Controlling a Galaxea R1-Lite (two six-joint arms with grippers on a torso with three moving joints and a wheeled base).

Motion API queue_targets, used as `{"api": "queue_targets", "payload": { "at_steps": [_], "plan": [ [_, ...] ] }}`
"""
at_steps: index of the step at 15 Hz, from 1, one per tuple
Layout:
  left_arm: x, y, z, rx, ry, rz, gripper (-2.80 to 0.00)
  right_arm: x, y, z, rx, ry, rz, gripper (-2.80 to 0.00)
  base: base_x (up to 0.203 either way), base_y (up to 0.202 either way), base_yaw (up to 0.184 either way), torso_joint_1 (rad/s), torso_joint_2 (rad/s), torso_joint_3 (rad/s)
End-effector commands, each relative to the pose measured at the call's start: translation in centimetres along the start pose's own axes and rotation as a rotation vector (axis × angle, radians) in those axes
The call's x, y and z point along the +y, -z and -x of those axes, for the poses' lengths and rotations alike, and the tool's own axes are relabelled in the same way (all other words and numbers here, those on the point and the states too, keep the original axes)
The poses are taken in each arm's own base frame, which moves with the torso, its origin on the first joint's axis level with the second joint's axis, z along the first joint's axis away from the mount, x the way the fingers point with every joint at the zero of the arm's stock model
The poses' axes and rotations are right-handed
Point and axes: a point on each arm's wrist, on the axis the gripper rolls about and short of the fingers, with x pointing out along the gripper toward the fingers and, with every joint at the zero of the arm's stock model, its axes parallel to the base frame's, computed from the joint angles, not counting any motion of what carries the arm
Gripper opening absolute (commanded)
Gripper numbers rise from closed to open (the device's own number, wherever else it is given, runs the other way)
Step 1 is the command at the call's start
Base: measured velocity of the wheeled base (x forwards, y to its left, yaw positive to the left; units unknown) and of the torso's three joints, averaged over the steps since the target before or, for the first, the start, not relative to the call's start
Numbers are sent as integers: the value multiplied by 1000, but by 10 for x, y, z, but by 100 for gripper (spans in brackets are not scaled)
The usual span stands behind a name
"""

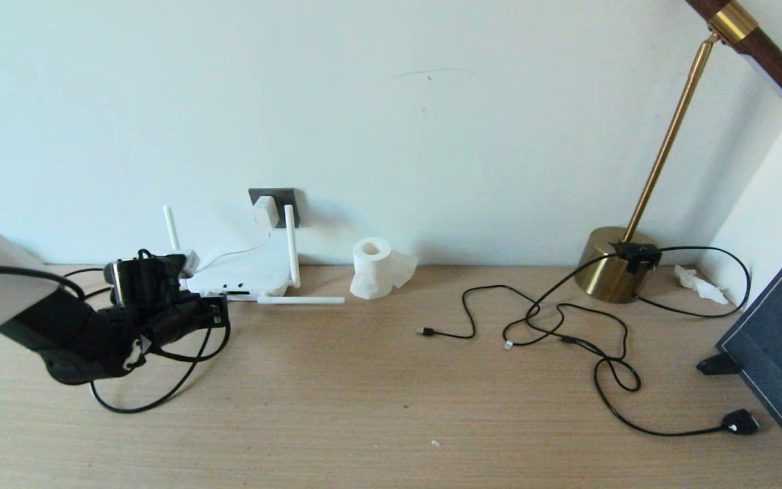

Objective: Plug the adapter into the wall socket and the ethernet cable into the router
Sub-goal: Plug cable into router interface

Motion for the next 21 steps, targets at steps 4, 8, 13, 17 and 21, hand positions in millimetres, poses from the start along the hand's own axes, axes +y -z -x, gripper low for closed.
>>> {"api": "queue_targets", "payload": {
  "at_steps": [4,8,13,17,21],
  "plan": [
    [0,-2,-1,-8,0,-1,-280,0,0,0,2,0,0,0,0,0,0,0,0,0],
    [0,-4,-2,-16,0,-1,-280,0,0,0,2,1,0,0,0,0,0,0,0,0],
    [-2,-4,-2,-14,4,-5,-280,0,0,0,2,1,0,0,0,0,0,0,0,0],
    [-4,-1,-5,-5,6,-6,-280,0,0,0,2,1,0,0,0,0,0,0,0,0],
    [-4,-1,-5,-7,6,-6,-280,0,0,0,2,1,0,0,0,0,0,0,0,0]
  ]
}}
